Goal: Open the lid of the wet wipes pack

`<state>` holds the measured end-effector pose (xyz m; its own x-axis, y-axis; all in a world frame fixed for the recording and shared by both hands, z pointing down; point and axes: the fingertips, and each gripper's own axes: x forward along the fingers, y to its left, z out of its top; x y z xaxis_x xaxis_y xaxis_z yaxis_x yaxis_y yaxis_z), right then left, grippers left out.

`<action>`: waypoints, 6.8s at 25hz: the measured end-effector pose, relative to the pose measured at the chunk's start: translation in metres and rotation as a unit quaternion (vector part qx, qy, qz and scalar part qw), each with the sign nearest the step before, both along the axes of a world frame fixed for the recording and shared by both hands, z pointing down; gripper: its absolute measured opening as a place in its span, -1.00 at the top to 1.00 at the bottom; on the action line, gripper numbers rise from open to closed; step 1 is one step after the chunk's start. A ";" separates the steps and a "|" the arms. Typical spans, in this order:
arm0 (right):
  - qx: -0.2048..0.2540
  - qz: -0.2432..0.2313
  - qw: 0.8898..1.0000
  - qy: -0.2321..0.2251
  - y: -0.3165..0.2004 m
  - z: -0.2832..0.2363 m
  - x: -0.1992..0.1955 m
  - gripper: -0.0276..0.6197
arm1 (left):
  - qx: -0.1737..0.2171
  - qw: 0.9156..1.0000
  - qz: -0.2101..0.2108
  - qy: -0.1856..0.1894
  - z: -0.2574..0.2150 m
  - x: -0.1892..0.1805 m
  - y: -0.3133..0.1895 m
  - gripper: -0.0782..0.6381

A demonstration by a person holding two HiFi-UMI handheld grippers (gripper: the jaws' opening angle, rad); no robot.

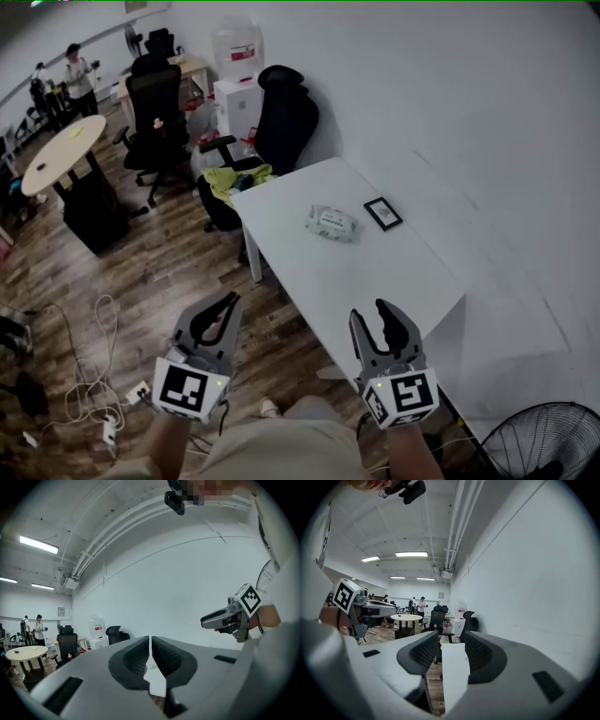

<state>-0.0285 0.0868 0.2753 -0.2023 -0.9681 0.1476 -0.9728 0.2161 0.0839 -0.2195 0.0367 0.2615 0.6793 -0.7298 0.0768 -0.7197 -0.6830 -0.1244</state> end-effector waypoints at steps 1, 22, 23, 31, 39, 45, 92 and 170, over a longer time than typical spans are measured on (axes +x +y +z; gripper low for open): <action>0.002 0.001 1.000 0.000 -0.006 0.000 -0.002 0.35 | 0.001 1.000 0.001 0.001 0.000 -0.003 -0.009 0.69; -0.037 0.061 0.997 0.022 -0.172 0.050 0.057 0.43 | -0.041 0.998 0.051 -0.022 0.050 0.049 -0.188 0.69; -0.043 0.064 0.997 0.021 -0.182 0.054 0.063 0.43 | -0.044 0.997 0.055 -0.025 0.053 0.057 -0.199 0.69; -0.122 0.037 0.990 0.054 -0.261 0.102 0.098 0.43 | -0.072 0.991 0.092 -0.063 0.081 0.124 -0.278 0.69; -0.192 -0.003 0.976 0.099 -0.314 0.163 0.119 0.48 | -0.086 0.980 0.136 -0.121 0.127 0.187 -0.323 0.69; -0.232 -0.018 0.962 0.140 -0.346 0.202 0.132 0.49 | -0.110 0.967 0.162 -0.162 0.172 0.216 -0.345 0.69; -0.357 -0.083 0.870 0.329 -0.444 0.382 0.136 0.73 | -0.238 0.879 0.289 -0.295 0.428 0.281 -0.417 0.69; -0.029 0.092 0.995 -0.022 -0.299 -0.025 0.058 0.84 | -0.059 0.961 0.264 -0.048 0.028 0.166 -0.364 0.72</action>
